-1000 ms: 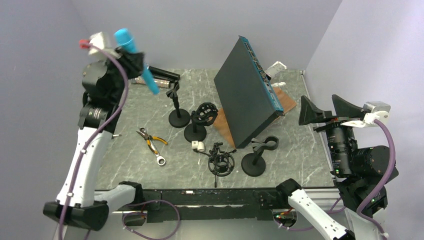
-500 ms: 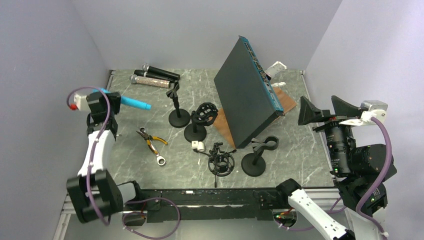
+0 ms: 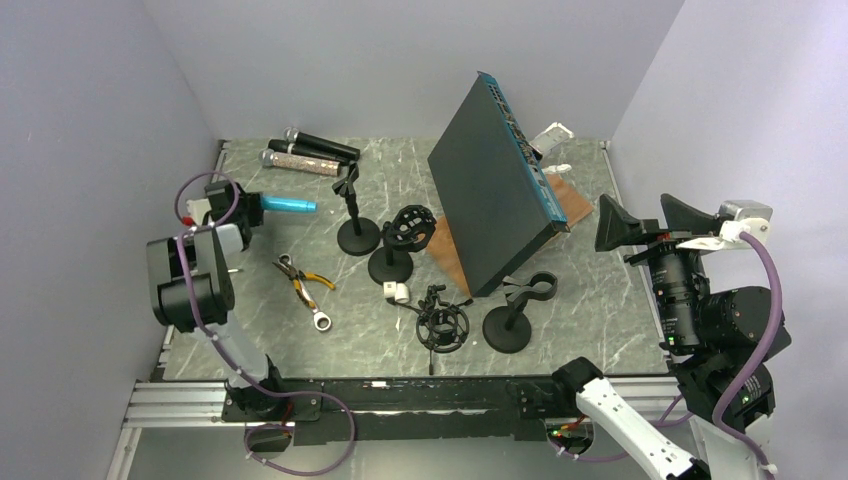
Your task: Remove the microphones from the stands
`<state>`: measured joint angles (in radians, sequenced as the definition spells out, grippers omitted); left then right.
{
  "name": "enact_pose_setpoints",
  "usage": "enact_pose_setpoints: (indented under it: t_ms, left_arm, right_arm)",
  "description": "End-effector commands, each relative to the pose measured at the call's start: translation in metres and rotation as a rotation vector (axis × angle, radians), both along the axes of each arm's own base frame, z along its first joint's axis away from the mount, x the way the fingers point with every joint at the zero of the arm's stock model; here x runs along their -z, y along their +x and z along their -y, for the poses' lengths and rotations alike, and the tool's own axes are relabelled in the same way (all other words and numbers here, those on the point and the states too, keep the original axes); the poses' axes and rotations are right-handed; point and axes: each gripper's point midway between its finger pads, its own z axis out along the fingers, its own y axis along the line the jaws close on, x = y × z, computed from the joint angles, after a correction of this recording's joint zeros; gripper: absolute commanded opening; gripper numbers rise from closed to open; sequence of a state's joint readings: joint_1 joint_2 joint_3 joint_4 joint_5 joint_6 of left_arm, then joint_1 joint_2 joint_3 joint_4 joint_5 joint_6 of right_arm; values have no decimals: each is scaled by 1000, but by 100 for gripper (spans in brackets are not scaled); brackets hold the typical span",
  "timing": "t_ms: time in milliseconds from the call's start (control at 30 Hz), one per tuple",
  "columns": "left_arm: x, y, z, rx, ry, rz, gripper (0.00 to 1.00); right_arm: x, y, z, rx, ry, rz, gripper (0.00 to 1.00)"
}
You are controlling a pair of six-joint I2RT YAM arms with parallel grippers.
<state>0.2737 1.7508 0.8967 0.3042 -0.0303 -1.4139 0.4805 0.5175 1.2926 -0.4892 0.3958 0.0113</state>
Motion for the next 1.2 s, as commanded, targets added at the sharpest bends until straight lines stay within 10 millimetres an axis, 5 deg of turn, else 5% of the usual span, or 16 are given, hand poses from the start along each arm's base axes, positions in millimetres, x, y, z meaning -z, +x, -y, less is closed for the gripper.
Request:
enact_pose_setpoints:
  t_ms: [0, 167, 467, 633, 900, 1033, 1167]
  left_arm:
    - [-16, 38, 16, 26, -35, 93, 11]
    - [7, 53, 20, 35, -22, 12, 26]
    - [22, 54, 24, 51, -65, -36, 74]
    - [-5, 57, 19, 85, 4, -5, 94]
    - [-54, 44, 30, 150, 34, 101, 95]
    - [-83, 32, 51, 251, 102, 198, 94]
    - [-134, 31, 85, 404, 212, 294, 94]
  right_arm:
    - [-5, 1, 0, 4, 26, -13, 100]
    - [-8, 1, 1, 6, 23, -20, 100]
    - [-5, 2, 1, 10, 22, -24, 100]
    - [-4, 5, -4, -7, 15, -36, 100]
    - [0, 9, -8, -15, 15, -75, 100]
    - [9, 16, -12, -19, 6, -114, 100]
    - [14, 23, -16, -18, 6, -143, 100]
